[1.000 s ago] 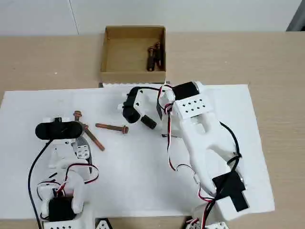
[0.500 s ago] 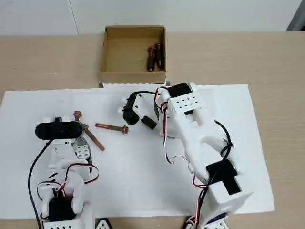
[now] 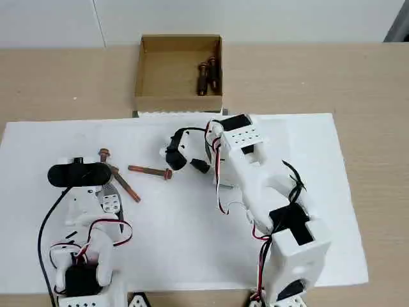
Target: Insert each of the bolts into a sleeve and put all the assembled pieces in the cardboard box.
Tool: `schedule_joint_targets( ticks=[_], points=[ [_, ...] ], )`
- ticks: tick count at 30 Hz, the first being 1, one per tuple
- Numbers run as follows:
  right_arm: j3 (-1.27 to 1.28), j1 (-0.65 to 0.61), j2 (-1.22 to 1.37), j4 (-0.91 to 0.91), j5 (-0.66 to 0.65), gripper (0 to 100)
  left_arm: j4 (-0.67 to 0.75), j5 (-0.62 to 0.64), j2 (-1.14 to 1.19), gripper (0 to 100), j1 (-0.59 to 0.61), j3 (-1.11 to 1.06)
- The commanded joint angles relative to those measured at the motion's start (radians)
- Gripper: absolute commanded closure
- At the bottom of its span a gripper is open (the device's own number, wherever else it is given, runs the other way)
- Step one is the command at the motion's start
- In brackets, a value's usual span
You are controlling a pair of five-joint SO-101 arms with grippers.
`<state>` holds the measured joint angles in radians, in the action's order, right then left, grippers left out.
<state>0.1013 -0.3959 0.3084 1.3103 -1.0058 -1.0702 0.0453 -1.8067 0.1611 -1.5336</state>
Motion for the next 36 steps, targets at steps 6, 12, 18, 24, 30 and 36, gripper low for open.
schedule_joint_targets(
  ticks=[6, 12, 18, 24, 30, 36],
  points=[
    [0.005, -0.005, -0.002, -0.007, 0.017, 99.1, 0.02, -0.012, -0.011, 99, 0.003, 0.004],
    [-0.034, -0.013, -0.153, 0.025, 0.147, 99.3, 0.02, -0.012, -0.011, 99, 0.003, -0.027],
    [-0.132, -0.039, -0.294, 0.168, 0.299, 99.5, 0.02, -0.012, -0.011, 99, 0.003, -0.028],
    [-0.172, -0.03, -0.429, 0.278, 0.476, 99.5, -0.002, -0.012, -0.011, 99, 0.002, 0.019],
    [-0.17, 0.051, -0.553, 0.344, 0.578, 99.5, -0.095, -0.026, -0.008, 99, -0.003, 0.166],
    [-0.157, 0.18, -0.615, 0.364, 0.582, 99.5, -0.184, -0.129, -0.006, 99, -0.002, 0.262]
  ],
)
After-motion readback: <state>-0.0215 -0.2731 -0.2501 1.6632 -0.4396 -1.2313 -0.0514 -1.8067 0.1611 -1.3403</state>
